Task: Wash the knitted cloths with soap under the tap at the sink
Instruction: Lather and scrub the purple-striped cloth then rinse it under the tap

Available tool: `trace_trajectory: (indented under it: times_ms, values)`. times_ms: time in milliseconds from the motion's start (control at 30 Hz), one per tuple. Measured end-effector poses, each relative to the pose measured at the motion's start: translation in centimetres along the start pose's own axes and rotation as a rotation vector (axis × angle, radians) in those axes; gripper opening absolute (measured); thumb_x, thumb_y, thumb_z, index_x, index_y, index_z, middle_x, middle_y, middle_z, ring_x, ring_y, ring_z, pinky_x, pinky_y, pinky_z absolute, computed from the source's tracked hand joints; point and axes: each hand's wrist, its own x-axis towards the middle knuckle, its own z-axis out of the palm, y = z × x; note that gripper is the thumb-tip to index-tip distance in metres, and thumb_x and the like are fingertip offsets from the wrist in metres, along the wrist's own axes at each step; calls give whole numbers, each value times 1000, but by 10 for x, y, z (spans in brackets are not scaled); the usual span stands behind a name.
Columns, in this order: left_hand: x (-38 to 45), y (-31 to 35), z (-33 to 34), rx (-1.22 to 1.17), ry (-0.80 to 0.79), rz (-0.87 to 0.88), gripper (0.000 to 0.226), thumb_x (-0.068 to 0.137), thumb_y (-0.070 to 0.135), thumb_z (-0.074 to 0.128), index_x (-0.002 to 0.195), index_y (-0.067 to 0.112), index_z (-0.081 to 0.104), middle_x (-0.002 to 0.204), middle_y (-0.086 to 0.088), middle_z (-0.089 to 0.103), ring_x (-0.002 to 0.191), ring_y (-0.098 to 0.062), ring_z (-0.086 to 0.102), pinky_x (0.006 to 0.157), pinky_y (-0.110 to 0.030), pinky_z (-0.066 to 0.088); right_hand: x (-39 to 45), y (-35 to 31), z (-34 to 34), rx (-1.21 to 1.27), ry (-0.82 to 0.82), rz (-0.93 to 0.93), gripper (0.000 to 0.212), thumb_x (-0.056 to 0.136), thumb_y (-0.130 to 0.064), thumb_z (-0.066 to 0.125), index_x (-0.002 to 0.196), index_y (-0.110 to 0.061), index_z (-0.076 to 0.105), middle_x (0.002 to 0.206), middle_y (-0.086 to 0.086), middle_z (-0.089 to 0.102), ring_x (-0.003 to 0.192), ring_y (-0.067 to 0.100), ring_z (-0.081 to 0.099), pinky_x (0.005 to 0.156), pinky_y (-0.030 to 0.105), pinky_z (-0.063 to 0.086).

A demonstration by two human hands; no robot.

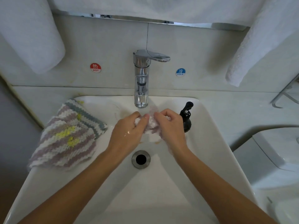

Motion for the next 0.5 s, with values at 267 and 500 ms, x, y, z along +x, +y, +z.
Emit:
trace_trajectory:
  times_ms: [267,500]
  values:
    - [9,9,15,-290,295,-122,49,98,24,48,50,21,42,40,9,46,41,-10,46,48,-31,40,-26,-13,29,214,-41,36,38,87,0,52,53,-13,44,47,-2,42,44,9,39,43,17,37]
    - [0,14,32,-372,305,-123,51,99,27,48,50,14,43,40,6,41,40,-6,41,41,-29,35,-19,-7,30,275,19,101,30,87,-6,56,60,-14,45,54,3,39,54,15,39,50,27,34]
